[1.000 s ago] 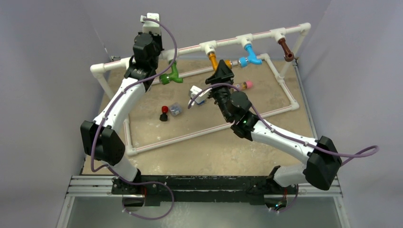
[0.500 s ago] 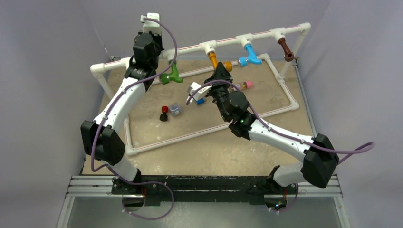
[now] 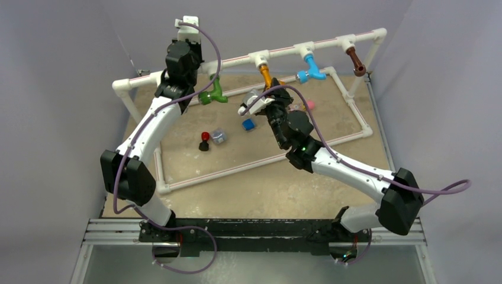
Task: Install the water faucets
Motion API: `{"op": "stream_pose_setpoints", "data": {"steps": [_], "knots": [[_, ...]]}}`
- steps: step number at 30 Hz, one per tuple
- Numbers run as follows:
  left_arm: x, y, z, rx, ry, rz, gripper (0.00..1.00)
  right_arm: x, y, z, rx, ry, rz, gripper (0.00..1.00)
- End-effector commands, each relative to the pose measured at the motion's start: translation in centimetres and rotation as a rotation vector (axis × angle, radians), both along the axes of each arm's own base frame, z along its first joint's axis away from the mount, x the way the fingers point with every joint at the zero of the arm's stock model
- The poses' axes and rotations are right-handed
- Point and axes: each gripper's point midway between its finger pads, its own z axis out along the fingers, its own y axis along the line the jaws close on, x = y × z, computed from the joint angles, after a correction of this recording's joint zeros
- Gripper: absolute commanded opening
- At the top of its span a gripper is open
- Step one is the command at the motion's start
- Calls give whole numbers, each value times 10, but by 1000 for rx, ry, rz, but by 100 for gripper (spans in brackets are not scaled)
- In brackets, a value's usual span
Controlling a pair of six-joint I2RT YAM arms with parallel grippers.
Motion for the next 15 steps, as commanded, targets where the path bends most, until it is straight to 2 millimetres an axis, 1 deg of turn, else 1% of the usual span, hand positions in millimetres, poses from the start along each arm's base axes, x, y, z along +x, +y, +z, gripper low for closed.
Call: {"op": "stream_pose_setpoints", "data": {"steps": [1, 3, 6, 9, 12, 15], "knots": [[1, -17, -89, 97, 251, -60, 0, -14, 5, 49, 422, 46, 143, 0], [1, -17, -88, 98, 250, -61, 0, -19, 10, 54, 548, 85, 207, 0], [1, -17, -88, 97, 249, -60, 0, -29, 13, 62, 739, 115, 292, 0], [0, -16, -86, 97, 247, -60, 0, -31, 6, 67, 893, 104, 308, 0], [-1, -16, -84, 94, 242, -60, 0, -29, 4, 66, 1026, 130, 310, 0], [-1, -16, -83, 92, 241, -61, 0, -30, -2, 67, 1164, 129, 328, 0]]}}
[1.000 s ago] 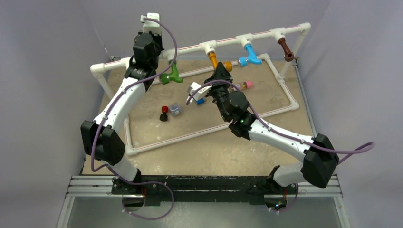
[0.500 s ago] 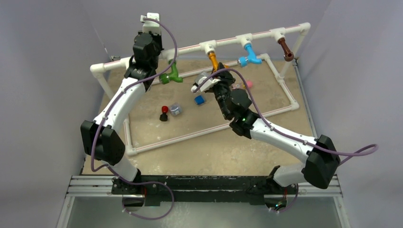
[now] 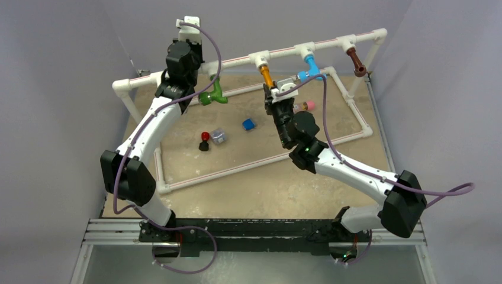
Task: Install the water faucets
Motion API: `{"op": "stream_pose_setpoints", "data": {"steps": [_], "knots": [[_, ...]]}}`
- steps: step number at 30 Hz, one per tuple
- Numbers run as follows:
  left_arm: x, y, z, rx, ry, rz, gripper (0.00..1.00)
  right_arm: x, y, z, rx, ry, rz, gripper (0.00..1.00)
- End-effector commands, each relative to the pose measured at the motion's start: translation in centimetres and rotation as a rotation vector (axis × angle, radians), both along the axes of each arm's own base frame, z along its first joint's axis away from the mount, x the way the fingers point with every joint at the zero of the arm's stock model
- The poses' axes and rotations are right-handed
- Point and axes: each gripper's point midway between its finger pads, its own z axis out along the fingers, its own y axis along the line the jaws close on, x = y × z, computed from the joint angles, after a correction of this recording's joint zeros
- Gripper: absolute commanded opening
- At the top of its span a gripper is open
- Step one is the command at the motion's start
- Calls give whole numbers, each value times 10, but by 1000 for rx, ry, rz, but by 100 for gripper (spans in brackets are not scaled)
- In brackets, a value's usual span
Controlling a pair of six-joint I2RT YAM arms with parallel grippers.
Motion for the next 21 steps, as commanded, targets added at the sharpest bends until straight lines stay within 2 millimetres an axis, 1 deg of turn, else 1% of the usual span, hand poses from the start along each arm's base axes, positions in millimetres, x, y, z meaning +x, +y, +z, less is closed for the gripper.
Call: {"op": "stream_pose_setpoints", "data": {"steps": [1, 5, 8, 9, 10, 13, 17, 21], "knots": [[0, -16, -84, 80, 240, -60, 0, -24, -9, 69, 511, -103, 107, 0], [0, -17, -86, 78, 245, -64, 0, -26, -7, 70, 661, -69, 150, 0], [0, -18, -85, 77, 244, -66, 0, -32, -8, 72, 785, -55, 202, 0], [0, -17, -85, 75, 245, -66, 0, -35, -5, 73, 826, -38, 239, 0], [0, -18, -84, 74, 242, -67, 0, -38, -3, 72, 906, -4, 283, 0], [-1, -18, -83, 73, 241, -70, 0, -46, -5, 79, 1068, 35, 351, 0], [-1, -18, -83, 73, 242, -70, 0, -53, -4, 85, 1259, 104, 445, 0], [-2, -18, -82, 71, 239, -70, 0, -55, -6, 87, 1420, 170, 491, 0]]}}
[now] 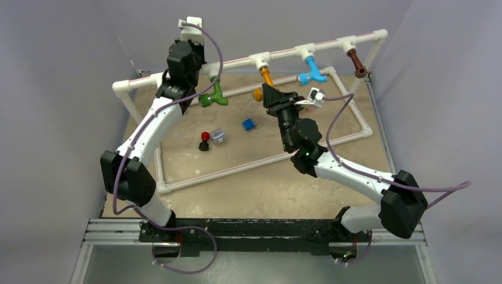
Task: Install the water faucets
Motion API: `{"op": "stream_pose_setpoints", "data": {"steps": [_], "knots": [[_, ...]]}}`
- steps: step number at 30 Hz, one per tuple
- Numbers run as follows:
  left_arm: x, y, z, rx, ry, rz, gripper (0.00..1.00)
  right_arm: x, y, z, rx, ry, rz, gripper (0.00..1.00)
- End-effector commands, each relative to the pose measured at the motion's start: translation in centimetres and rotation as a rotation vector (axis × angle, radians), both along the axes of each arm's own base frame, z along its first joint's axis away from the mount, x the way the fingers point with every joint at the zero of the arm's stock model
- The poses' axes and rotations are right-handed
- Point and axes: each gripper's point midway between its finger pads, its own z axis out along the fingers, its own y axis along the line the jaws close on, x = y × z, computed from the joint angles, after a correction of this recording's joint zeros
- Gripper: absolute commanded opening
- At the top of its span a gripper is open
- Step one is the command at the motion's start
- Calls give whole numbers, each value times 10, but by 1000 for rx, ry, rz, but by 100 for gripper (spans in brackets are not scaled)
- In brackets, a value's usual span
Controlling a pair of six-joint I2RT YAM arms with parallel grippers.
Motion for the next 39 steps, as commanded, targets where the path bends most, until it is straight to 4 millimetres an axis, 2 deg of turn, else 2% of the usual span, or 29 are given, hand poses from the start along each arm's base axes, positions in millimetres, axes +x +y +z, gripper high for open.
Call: {"op": "stream_pose_setpoints", "data": {"steps": [1, 8, 17, 23, 26, 31, 34, 39], "knots": [[0, -11, -82, 73, 236, -44, 0, -45, -14, 89, 547, -98, 217, 0], [0, -11, -82, 71, 236, -48, 0, -44, -22, 87, 783, -27, 262, 0], [0, -10, -82, 74, 233, -43, 1, -39, -17, 78, 990, 78, 341, 0], [0, -10, -82, 72, 234, -43, 1, -41, -26, 78, 1058, 93, 334, 0], [0, -10, -82, 74, 233, -42, 1, -41, -24, 83, 1047, 103, 337, 0], [0, -10, -82, 75, 233, -41, 1, -37, -26, 73, 1004, 137, 282, 0], [0, -10, -82, 74, 233, -42, 1, -36, -25, 67, 977, 152, 270, 16], [1, -10, -83, 76, 234, -40, 1, -36, -24, 63, 931, 156, 256, 50]]}}
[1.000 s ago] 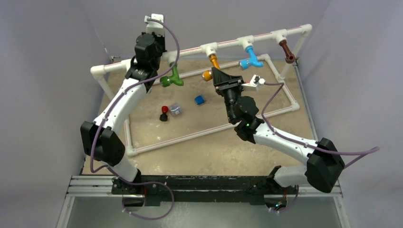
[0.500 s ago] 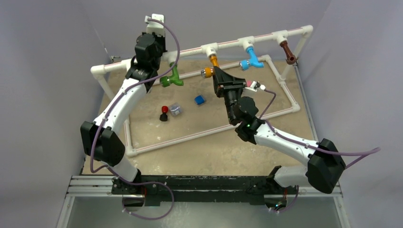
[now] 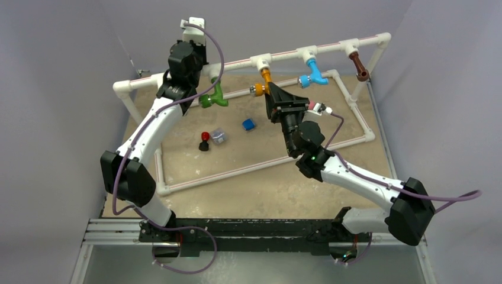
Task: Install the water faucets
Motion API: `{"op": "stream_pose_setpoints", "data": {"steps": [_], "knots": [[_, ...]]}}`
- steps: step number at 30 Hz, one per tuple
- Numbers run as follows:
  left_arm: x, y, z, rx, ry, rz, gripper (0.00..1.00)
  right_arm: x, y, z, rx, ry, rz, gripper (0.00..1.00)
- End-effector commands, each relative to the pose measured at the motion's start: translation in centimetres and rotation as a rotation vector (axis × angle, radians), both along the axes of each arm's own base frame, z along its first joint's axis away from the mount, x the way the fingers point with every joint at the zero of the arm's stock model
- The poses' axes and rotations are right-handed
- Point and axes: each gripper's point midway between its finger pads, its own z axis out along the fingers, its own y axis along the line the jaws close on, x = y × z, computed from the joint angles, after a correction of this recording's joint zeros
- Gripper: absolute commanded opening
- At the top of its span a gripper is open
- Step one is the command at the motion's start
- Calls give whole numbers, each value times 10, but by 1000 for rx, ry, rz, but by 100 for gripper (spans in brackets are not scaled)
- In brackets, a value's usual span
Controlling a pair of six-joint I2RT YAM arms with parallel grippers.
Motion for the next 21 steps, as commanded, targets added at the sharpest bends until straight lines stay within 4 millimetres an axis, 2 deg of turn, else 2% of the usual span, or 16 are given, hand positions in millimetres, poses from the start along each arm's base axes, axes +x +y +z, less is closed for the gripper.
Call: {"op": "stream_pose_setpoints", "data": {"steps": [1, 4, 7, 14, 21], "knots": [[5, 0, -83, 76, 225, -3, 1, -22, -19, 56, 113, -103, -5, 56], [5, 0, -83, 75, 225, -3, 1, -22, -17, 53, 60, -107, -11, 68], [5, 0, -83, 75, 227, -2, 1, -24, -15, 47, 7, -105, -5, 73], [5, 0, -84, 76, 230, -4, 1, -34, -17, 39, -150, -127, 3, 78], [5, -1, -85, 74, 232, -4, 1, -50, -35, 42, -388, -180, -35, 80]]}}
